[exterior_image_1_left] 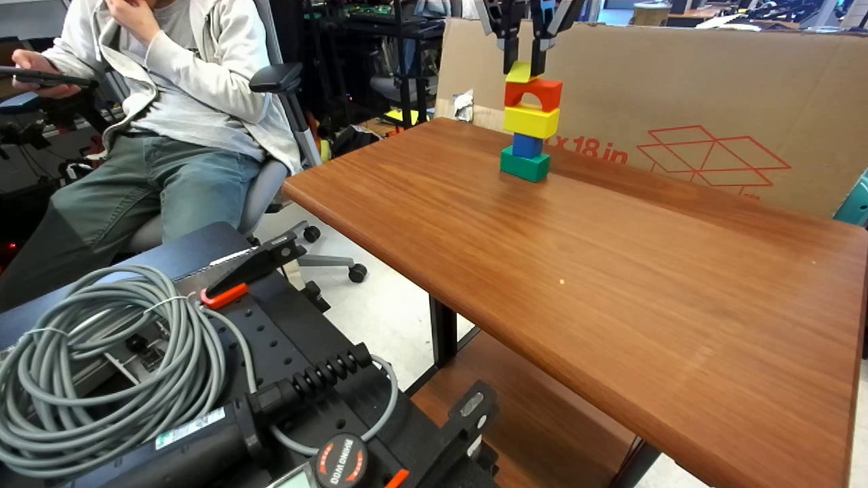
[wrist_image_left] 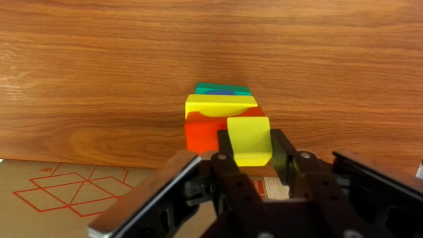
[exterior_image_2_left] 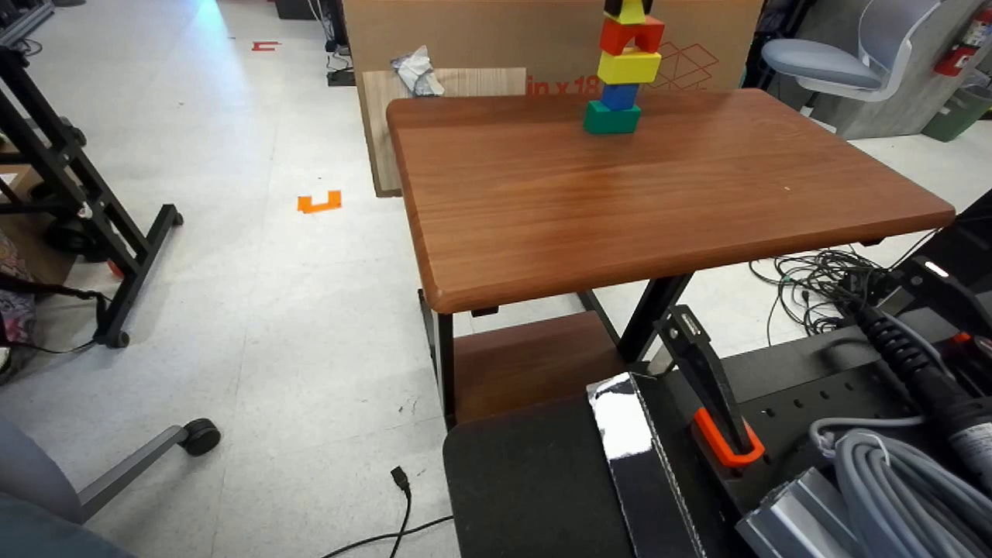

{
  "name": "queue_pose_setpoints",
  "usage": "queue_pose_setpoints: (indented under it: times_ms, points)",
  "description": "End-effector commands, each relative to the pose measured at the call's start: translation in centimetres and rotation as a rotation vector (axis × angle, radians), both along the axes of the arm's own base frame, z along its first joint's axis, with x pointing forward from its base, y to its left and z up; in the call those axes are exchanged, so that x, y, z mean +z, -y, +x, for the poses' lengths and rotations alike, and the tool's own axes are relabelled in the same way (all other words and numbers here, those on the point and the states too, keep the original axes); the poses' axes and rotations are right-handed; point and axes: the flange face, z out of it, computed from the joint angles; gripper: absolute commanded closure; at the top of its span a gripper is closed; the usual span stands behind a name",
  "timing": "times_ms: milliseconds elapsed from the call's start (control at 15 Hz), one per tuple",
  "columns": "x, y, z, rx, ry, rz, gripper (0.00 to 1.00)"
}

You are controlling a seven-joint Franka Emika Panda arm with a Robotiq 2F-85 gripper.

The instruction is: Remove the yellow block from the top of the stack and put it on the table.

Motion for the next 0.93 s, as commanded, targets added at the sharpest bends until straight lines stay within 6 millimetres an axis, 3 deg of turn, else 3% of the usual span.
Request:
queue_pose_setpoints:
  times_ms: [0, 200, 400, 667, 867]
  points:
    - [1.1, 0.4, 0.0, 0.017, -0.01, -0.005, 0.92]
    - [2.2, -0.3, -1.2, 0.056, -0.013, 0.021, 0.92]
    - [2.7, -1.7, -3.6, 0.13, -0.021, 0.046, 0.92]
    - [2.6, -3.9, -7.6, 0.193, -0.054, 0.06, 0.92]
    - [1.2, -4.8, -10.1, 0.216, -0.082, 0.069, 0.92]
